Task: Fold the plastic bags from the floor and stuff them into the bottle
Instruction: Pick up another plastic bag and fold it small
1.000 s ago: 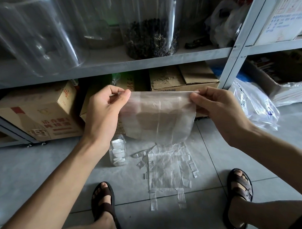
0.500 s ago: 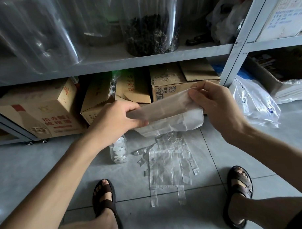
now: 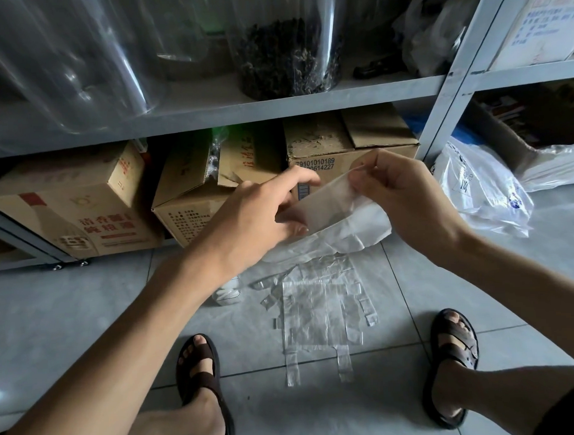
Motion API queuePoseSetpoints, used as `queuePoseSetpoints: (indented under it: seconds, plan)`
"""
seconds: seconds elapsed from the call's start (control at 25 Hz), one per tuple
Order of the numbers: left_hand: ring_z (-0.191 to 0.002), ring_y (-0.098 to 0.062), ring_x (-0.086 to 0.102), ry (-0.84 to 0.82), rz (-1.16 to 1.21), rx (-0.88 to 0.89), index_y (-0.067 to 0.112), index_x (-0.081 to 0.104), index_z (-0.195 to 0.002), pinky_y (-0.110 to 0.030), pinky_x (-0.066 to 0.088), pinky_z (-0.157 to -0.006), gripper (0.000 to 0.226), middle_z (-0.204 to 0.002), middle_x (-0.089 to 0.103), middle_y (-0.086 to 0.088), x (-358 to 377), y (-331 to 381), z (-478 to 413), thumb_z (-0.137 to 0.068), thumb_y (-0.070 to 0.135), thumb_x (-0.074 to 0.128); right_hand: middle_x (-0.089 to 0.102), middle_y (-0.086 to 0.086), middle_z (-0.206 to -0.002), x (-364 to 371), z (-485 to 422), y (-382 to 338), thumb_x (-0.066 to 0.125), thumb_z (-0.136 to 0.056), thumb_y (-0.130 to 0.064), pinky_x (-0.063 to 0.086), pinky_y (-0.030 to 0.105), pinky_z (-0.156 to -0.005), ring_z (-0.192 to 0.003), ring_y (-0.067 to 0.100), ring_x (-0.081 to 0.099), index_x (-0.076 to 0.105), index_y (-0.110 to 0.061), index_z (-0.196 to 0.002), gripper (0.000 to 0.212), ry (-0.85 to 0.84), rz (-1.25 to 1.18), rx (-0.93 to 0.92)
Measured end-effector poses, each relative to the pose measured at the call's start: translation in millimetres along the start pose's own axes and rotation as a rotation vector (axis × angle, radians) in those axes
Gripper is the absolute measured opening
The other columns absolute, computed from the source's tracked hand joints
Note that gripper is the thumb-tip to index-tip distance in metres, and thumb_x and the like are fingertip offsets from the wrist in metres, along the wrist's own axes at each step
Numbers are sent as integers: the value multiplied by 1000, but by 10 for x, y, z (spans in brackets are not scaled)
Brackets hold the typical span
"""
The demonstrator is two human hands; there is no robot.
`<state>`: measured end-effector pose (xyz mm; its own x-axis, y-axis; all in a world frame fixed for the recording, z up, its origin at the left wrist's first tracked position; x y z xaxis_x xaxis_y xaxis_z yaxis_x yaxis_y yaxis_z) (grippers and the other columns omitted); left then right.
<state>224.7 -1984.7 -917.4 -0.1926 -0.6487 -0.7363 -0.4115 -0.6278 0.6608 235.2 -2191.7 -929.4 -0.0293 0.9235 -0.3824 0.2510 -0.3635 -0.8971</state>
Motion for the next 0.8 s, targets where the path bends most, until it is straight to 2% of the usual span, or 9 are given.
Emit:
queuePoseSetpoints:
  seconds: [0.12, 0.2, 0.28, 0.36, 0.44, 0.56, 0.68, 0.72, 0.8]
  plan:
    - [-80, -16, 72, -20, -40, 77, 34, 52, -129, -38, 56, -73, 60, -83, 75, 0, 14, 33, 9, -81, 15, 81, 67, 12, -81, 3, -17, 24, 61, -97, -20, 43, 36, -66, -70, 26, 55, 66, -30, -86, 16, 3, 12, -19]
    - [-78, -14, 72, -20, -45, 118, 35, 53, -128, -37, 57, -73, 61, -80, 74, 2, 24, 52, 8, -79, 15, 82, 69, 11, -81, 13, -34, 56, 61, -96, -22, 48, 47, -71, -75, 35, 59, 67, -32, -86, 15, -2, 10, -18]
    - [-76, -14, 72, -27, -43, 146, 35, 60, -122, -38, 59, -73, 54, -78, 73, 3, 23, 57, -5, -78, 12, 83, 70, 8, -80, 17, -51, 87, 61, -96, -23, 50, 51, -74, -78, 39, 60, 67, -32, -86, 14, -12, 7, -11]
    - [-76, -8, 72, -52, -17, 140, 29, 74, -106, -34, 59, -76, 38, -80, 75, 7, 16, 54, -24, -76, 8, 84, 71, 3, -79, 28, -58, 106, 62, -96, -20, 51, 47, -75, -78, 34, 63, 67, -30, -87, 14, -11, 15, -5]
    - [-77, 1, 71, -62, -9, 116, 24, 80, -93, -20, 56, -76, 26, -80, 76, 12, 12, 58, -31, -75, 6, 85, 70, -4, -77, 52, -59, 131, 62, -96, -18, 50, 38, -74, -74, 19, 64, 67, -29, -87, 15, -24, 22, 9]
    - [-76, 6, 69, -49, 8, 72, 24, 81, -90, -7, 49, -74, 24, -80, 75, 16, -7, 73, -30, -75, 6, 85, 69, -11, -85, 50, -44, 150, 63, -97, -22, 47, 20, -74, -79, 6, 62, 68, -24, -97, 6, -36, -32, 66]
    - [-74, 5, 69, 15, 18, 17, 26, 81, -87, -9, 50, -72, 21, -77, 74, 17, -67, 49, -18, -74, 10, 86, 66, -2, -97, 22, 43, 268, 63, -96, -32, 45, 20, -74, -85, 11, 60, 64, -15, -109, 21, 74, -212, 349]
    - [-73, 4, 69, 38, 18, -3, 27, 81, -86, -8, 50, -70, 20, -75, 74, 18, -90, 33, -13, -75, 11, 86, 65, 5, -101, 44, 106, 359, 63, -95, -36, 44, 25, -78, -90, 18, 60, 64, -12, -110, 28, 57, -257, 495]
    - [-71, 3, 68, 74, 13, -45, 27, 80, -85, -8, 49, -69, 20, -73, 73, 19, -133, 0, -3, -74, 11, 86, 68, 13, -115, 167, 288, 529, 62, -92, -46, 43, 35, -87, -107, 28, 63, 62, -11, -116, 43, -125, -415, 803]
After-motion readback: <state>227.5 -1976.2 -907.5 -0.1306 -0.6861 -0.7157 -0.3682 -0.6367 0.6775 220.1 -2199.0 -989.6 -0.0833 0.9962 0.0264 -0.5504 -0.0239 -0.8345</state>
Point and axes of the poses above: each hand's wrist, its own z-axis away from the middle knuckle, its own x-axis out of the palm, y = z × x, the point moved 2 cm from there along -z, towards the middle knuckle
